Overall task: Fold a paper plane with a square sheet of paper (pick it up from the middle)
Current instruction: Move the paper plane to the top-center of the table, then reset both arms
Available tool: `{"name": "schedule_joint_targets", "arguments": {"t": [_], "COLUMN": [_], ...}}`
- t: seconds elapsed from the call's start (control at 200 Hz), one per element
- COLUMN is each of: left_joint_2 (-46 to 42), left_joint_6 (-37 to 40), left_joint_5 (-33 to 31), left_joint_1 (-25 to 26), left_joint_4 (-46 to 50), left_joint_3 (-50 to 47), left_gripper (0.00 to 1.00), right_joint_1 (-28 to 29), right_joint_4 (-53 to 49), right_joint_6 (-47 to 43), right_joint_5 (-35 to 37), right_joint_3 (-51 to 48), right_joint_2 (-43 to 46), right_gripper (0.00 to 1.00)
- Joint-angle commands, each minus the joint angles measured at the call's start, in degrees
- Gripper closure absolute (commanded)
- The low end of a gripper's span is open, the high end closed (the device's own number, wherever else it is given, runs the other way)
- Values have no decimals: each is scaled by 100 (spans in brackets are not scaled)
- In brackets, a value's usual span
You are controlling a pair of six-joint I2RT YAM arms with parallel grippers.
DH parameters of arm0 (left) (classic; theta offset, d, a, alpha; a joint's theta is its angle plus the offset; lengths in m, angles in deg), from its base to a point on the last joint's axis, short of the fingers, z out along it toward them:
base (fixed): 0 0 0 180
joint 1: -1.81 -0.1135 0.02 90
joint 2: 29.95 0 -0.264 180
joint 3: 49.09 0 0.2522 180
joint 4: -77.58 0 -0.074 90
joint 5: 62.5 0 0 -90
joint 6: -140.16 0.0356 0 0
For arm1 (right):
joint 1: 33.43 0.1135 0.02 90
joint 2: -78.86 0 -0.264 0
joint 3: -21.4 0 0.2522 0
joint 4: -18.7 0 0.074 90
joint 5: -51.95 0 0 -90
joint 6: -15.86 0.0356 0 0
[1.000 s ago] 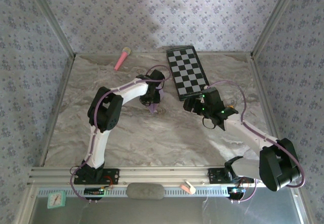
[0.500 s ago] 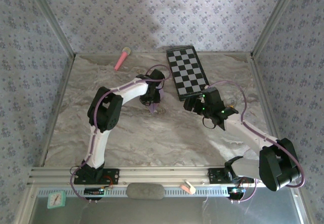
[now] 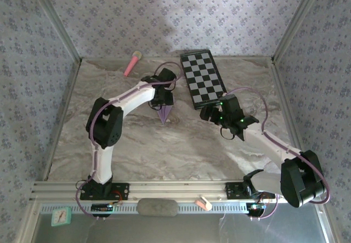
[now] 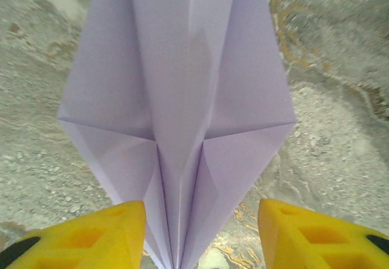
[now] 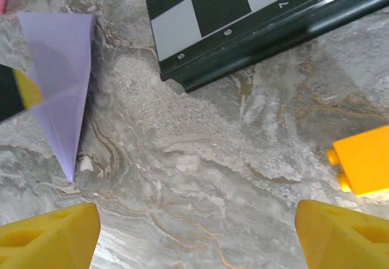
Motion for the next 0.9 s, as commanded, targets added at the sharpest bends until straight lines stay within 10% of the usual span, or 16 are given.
{"name": "schedule_joint_targets", "arguments": {"t": [0.0, 0.36, 0.625, 0.895], "left_joint_2": [-714, -3831, -5659, -6041], "left_joint_6": [80, 821, 1606, 2393], "left_joint_5": [-313, -1866, -2178, -1880], "left_joint_1": [-50, -829, -2399, -3396], "left_joint_4": [231, -1768, -3936, -5685], "left_joint_3": [95, -2449, -5182, -6979], "left_gripper": [45, 1, 0, 0], "right_joint_1": [-81, -216, -598, -1539], "right_joint_4": [-469, -398, 1389, 3085], "right_joint_6": [-395, -1864, -2864, -2979], "right_joint_5": [217, 1885, 3109, 2856], "right_joint_3": [398, 1016, -35, -1668], "right_joint_2": [294, 801, 1036, 1218], "right_gripper": [13, 0, 0, 0]}}
